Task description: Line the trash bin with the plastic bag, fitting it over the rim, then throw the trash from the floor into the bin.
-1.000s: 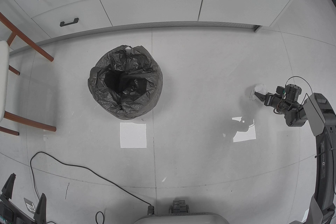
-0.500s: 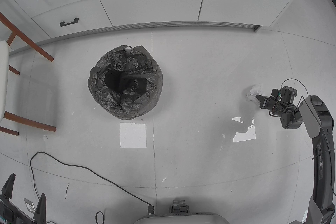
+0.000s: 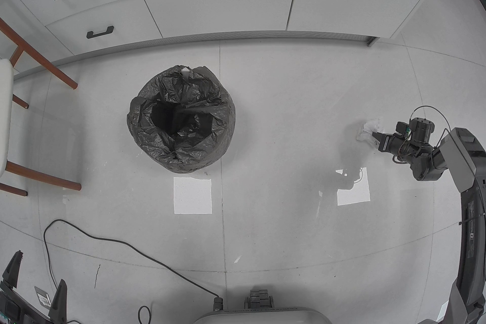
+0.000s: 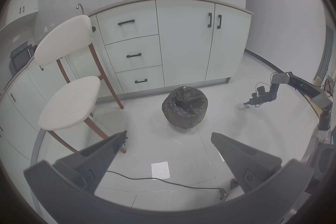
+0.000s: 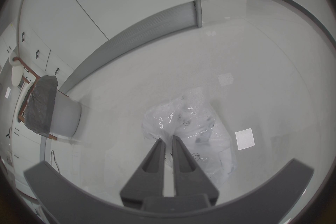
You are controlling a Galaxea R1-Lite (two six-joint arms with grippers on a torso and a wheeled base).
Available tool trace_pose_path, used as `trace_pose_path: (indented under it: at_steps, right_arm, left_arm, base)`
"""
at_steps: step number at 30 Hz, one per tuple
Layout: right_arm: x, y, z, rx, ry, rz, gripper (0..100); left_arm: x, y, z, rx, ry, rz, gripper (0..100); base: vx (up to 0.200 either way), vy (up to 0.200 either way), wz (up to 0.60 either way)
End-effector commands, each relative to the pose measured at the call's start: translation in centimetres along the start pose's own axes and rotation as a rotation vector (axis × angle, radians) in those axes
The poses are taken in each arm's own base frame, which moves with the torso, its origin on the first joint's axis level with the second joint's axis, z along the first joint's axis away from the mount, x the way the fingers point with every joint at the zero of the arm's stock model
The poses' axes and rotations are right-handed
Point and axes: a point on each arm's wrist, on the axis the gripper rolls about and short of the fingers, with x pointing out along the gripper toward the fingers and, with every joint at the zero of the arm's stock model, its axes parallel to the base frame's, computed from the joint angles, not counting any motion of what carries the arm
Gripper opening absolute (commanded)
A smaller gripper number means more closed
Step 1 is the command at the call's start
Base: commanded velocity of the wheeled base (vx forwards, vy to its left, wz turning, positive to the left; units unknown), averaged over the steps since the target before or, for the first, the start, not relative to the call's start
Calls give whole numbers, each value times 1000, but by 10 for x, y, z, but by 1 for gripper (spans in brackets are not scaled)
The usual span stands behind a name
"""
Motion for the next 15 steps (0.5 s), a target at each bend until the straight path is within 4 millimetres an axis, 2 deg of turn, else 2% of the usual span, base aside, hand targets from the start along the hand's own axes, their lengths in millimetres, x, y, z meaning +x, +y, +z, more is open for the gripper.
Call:
trace_pose_path:
  at_steps: [1,3,4,5,6,8,9,10,15]
  right_arm:
    - [-31,27,56,-34,-60,13,0]
    - [-49,44,85,-45,-78,27,0]
    - [-50,45,87,-45,-79,27,0]
    - [-63,66,108,-53,-82,52,0]
    - [-68,73,114,-53,-81,59,0]
    - [-86,105,142,-68,-94,102,0]
    - [-87,109,145,-71,-97,107,0]
    - [-99,132,160,-83,-107,140,0]
    - [-141,183,197,-103,-114,207,0]
  left_arm:
    - [0,-1,-5,-1,-1,-1,100]
    - [0,-1,-5,-3,-1,-1,100]
    - [0,-1,-5,-3,-1,-1,100]
    - [0,-1,-5,-1,-1,-2,100]
    - [0,-1,-5,-1,-1,-2,100]
    - [0,-1,-5,0,-2,-4,100]
    - [0,-1,-5,0,-2,-4,100]
    - [0,-1,-5,0,-2,-4,100]
    - [0,-1,-5,-1,-2,-4,100]
  base:
    - [0,0,0]
    - [0,0,0]
    - [0,0,0]
    - [0,0,0]
    - [0,0,0]
    - [0,0,0]
    - [0,0,0]
    - [0,0,0]
    - [0,0,0]
